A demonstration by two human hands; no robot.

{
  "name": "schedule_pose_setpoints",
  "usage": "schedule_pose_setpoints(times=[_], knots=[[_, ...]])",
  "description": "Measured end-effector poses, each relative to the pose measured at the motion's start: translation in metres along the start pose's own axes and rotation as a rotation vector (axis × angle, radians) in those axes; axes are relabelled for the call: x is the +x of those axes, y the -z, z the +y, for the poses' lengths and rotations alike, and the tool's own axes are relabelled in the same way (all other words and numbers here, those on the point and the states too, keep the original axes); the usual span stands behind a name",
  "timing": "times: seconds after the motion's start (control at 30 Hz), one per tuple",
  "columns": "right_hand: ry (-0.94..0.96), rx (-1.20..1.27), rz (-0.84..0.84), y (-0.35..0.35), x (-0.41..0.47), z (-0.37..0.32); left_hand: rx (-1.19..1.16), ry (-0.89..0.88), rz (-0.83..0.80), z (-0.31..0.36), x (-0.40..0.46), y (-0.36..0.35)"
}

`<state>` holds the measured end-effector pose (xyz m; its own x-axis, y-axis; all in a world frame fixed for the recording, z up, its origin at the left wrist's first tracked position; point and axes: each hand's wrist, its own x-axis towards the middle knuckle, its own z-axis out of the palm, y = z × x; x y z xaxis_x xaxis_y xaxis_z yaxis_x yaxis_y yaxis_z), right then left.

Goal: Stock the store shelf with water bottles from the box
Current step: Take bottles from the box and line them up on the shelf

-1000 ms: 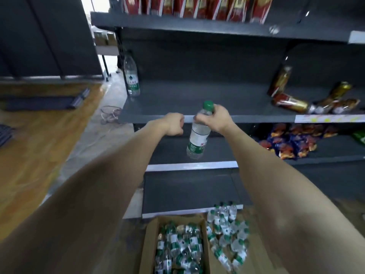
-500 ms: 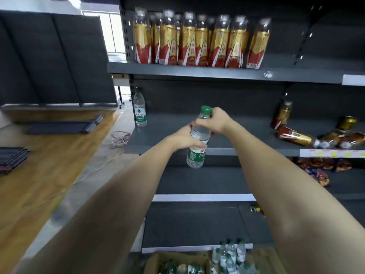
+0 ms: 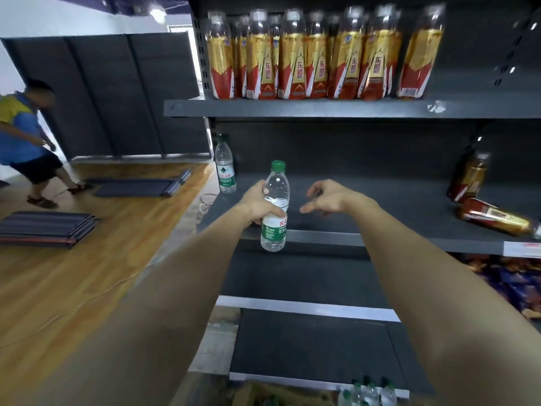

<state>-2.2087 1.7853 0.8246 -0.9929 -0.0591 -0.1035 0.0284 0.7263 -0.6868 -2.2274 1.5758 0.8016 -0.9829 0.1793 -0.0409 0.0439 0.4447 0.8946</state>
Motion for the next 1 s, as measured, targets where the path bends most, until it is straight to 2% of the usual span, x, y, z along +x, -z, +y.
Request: schedule_pose_setpoints(times=[0.13,0.4,0.6,0.73,0.87,1.0], knots=[[0.002,-0.106,0.039,-0.023,0.035,0.001,-0.051,0.004,0.048,-0.009,0.028,0.017],[-0.026,-0.127,0.095,-0.081,0.108,-0.006,-0.150,-0.032,0.097,-0.042,0.116,0.055],[-0.105,-0.209,0.129,-0.101,0.176,-0.019,-0.092,-0.030,-0.014,-0.073,0.202,0.079],[-0.156,-0.230,0.142,-0.112,0.208,-0.020,-0.078,-0.031,-0.010,-0.080,0.246,0.090],[-0.157,-0.206,0.177,-0.118,0.230,-0.023,-0.054,0.036,-0.061,-0.081,0.269,0.104],[-0.165,-0.203,0.190,-0.120,0.240,-0.026,0.087,-0.010,-0.158,-0.077,0.269,0.113]])
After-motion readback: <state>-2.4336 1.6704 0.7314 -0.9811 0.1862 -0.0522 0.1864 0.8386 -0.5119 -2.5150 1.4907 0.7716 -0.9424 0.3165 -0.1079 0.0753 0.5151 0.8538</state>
